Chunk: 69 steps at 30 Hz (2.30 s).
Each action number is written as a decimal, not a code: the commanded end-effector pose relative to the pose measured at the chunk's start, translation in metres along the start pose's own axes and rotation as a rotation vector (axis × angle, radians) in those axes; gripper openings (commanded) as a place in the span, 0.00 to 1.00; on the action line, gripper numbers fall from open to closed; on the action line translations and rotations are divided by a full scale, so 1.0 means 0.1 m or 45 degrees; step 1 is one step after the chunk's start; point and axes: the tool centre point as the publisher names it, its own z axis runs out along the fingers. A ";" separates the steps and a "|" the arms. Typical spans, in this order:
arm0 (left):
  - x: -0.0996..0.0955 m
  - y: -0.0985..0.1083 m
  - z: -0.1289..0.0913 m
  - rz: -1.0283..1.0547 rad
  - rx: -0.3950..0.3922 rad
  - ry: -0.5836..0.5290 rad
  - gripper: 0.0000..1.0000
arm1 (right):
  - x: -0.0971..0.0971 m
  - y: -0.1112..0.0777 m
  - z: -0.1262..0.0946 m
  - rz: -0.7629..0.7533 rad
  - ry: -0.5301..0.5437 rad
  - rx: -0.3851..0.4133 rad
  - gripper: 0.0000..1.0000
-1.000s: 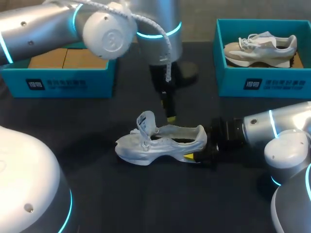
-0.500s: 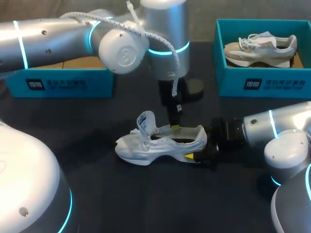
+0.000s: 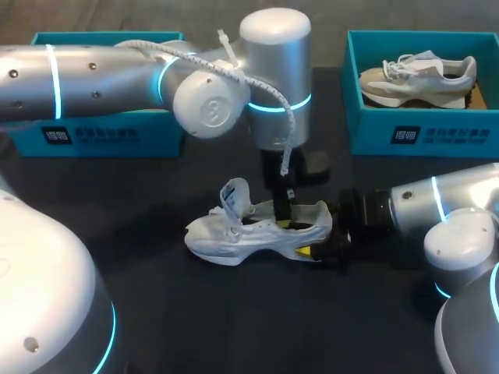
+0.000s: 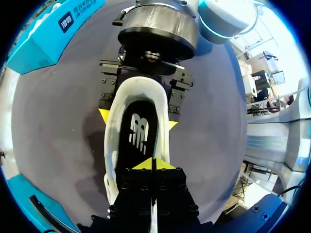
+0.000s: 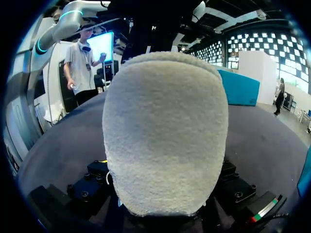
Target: Take the shoe out of the shoebox, open the shoe tongue, remove and reinsert the insole, then place the shoe into the shoebox
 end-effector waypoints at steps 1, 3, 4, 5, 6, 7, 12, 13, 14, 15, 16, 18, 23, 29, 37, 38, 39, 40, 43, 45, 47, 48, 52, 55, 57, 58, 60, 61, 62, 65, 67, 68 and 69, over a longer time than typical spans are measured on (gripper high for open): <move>-0.03 -0.05 0.02 0.000 -0.012 0.007 0.00 | 0.00 -0.01 0.00 0.001 -0.001 0.004 0.00; -0.03 -0.05 0.02 0.000 -0.012 0.007 0.00 | 0.00 -0.01 0.00 0.001 -0.001 0.004 0.00; -0.03 -0.05 0.02 0.000 -0.012 0.007 0.00 | 0.00 -0.01 0.00 0.001 -0.001 0.004 0.00; -0.03 -0.05 0.02 0.000 -0.012 0.007 0.00 | 0.00 -0.01 0.00 0.001 -0.001 0.004 0.00; -0.03 -0.05 0.02 0.000 -0.012 0.007 0.00 | 0.00 -0.01 0.00 0.001 -0.001 0.004 0.00; -0.03 -0.05 0.02 0.000 -0.012 0.007 0.00 | 0.00 -0.01 0.00 0.001 -0.001 0.004 0.00; -0.03 -0.05 0.02 0.000 -0.012 0.007 0.00 | 0.00 -0.01 0.00 0.001 -0.001 0.004 0.00; -0.03 -0.05 0.02 0.000 -0.012 0.007 0.00 | 0.00 -0.01 0.00 0.001 -0.001 0.004 0.00; -0.03 -0.05 0.02 0.000 -0.012 0.007 0.00 | 0.00 -0.01 0.00 0.001 -0.001 0.004 0.00; -0.04 -0.06 0.04 0.018 -0.013 0.025 0.00 | 0.00 -0.01 0.00 0.001 -0.001 0.004 0.00; -0.06 -0.07 0.06 0.044 -0.013 0.040 0.00 | 0.00 -0.01 0.00 0.001 -0.001 0.004 0.00; -0.08 -0.08 0.10 0.084 -0.004 0.060 0.00 | 0.00 -0.01 0.00 0.001 -0.001 0.004 0.00; -0.16 -0.06 0.14 0.165 0.029 0.108 0.00 | 0.00 -0.01 0.00 0.001 -0.001 0.004 0.00; -0.23 -0.05 0.19 0.205 0.022 0.126 0.00 | 0.00 -0.01 0.00 0.001 -0.001 0.004 0.00; -0.16 -0.07 0.31 0.260 0.049 0.099 0.00 | 0.00 -0.01 0.00 0.001 -0.001 0.004 0.00; -0.15 -0.08 0.34 0.262 0.054 0.089 0.00 | 0.00 -0.01 0.00 0.001 -0.001 0.004 0.00; -0.15 -0.08 0.35 0.265 0.054 0.088 0.00 | 0.00 -0.01 0.00 0.001 -0.001 0.004 0.00; -0.13 -0.09 0.39 0.261 0.044 0.080 0.00 | 0.00 -0.01 0.00 0.001 -0.001 0.004 0.00; -0.10 -0.10 0.43 0.269 0.043 0.058 0.00 | 0.00 -0.01 0.00 0.001 -0.001 0.004 0.00; -0.07 -0.10 0.45 0.285 0.041 0.048 0.00 | 0.00 -0.01 0.00 0.001 -0.001 0.004 0.00; -0.03 -0.10 0.48 0.300 0.032 0.037 0.00 | 0.00 -0.01 0.00 0.001 -0.001 0.004 0.00; -0.03 -0.10 0.48 0.303 0.033 0.038 0.00 | 0.00 -0.01 0.00 0.001 -0.001 0.004 0.00; -0.03 -0.08 0.51 0.313 0.038 0.077 0.00 | 0.00 -0.01 0.00 0.001 -0.001 0.004 0.00; -0.02 -0.07 0.50 0.321 0.046 0.095 0.00 | 0.00 -0.01 0.00 0.001 -0.001 0.004 0.00; -0.01 -0.06 0.50 0.324 0.048 0.099 0.00 | 0.00 -0.01 0.00 0.001 -0.001 0.004 0.00; 0.00 -0.05 0.50 0.327 0.058 0.110 0.00 | 0.00 -0.01 0.00 0.001 -0.001 0.004 0.00; 0.01 -0.05 0.49 0.331 0.065 0.118 0.12 | 0.00 -0.01 0.00 0.001 -0.001 0.004 0.00; 0.01 -0.05 0.49 0.334 0.071 0.123 0.31 | 0.00 -0.01 0.00 0.001 -0.001 0.004 0.00; 0.02 -0.04 0.49 0.335 0.073 0.125 0.33 | 0.00 -0.01 0.00 0.001 -0.001 0.004 0.00; 0.05 -0.05 0.49 0.338 0.075 0.128 0.40 | 0.00 -0.01 0.00 0.001 -0.001 0.004 0.00; 0.05 -0.05 0.51 0.337 0.071 0.130 0.43 | 0.00 -0.01 0.00 0.001 -0.001 0.004 0.00; 0.05 -0.05 0.52 0.333 0.069 0.132 0.44 | 0.00 -0.01 0.00 0.001 -0.001 0.004 0.00; 0.04 -0.04 0.54 0.322 0.057 0.127 0.44 | 0.00 -0.01 0.00 0.001 -0.001 0.004 0.00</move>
